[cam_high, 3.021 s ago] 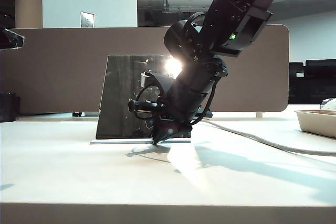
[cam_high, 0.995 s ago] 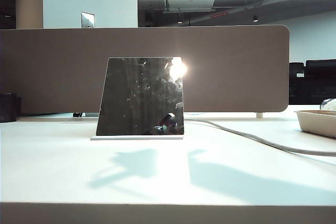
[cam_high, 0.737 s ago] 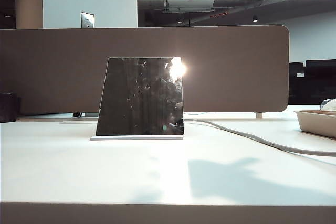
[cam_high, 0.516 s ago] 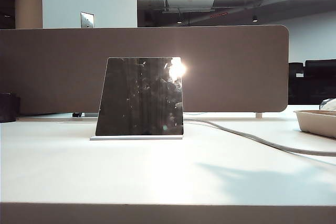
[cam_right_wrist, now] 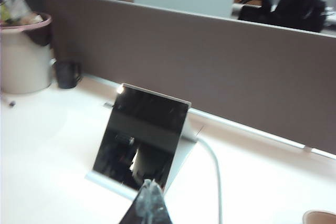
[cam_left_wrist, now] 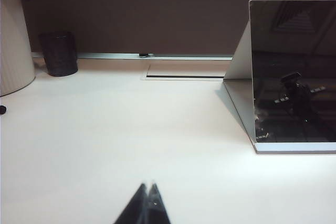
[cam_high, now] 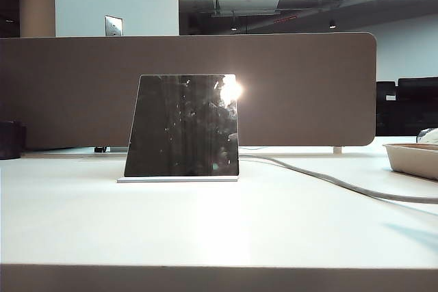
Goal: Push the base of the mirror on the table to move it forward for a short distance.
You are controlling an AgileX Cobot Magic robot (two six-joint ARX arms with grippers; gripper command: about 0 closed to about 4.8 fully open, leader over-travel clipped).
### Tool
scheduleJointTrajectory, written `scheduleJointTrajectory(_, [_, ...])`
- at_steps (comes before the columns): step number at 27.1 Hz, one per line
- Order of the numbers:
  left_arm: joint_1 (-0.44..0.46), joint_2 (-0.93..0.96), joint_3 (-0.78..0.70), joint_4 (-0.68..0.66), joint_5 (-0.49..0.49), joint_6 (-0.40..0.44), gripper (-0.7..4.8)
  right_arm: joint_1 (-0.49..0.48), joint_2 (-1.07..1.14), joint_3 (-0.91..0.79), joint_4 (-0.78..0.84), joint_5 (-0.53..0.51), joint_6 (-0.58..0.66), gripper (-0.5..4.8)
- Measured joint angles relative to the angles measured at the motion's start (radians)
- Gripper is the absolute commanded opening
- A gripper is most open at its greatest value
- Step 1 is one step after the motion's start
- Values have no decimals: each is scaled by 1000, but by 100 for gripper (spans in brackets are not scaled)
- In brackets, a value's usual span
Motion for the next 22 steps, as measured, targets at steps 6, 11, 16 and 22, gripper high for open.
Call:
scheduleJointTrajectory(6, [0,0,0,0,0,0,-1,0,-80,-137,71,158,0,-1])
scheduleJointTrajectory(11, [0,0,0,0,0,0,-1,0,-94,-159,-13,165,10,-1])
scheduleJointTrajectory(16, [0,0,0,0,0,0,-1,1,-95,-160,-143,166,13,-1])
scheduleJointTrajectory(22, [0,0,0,0,0,0,-1,1,-95,-160,-209,166,14,-1])
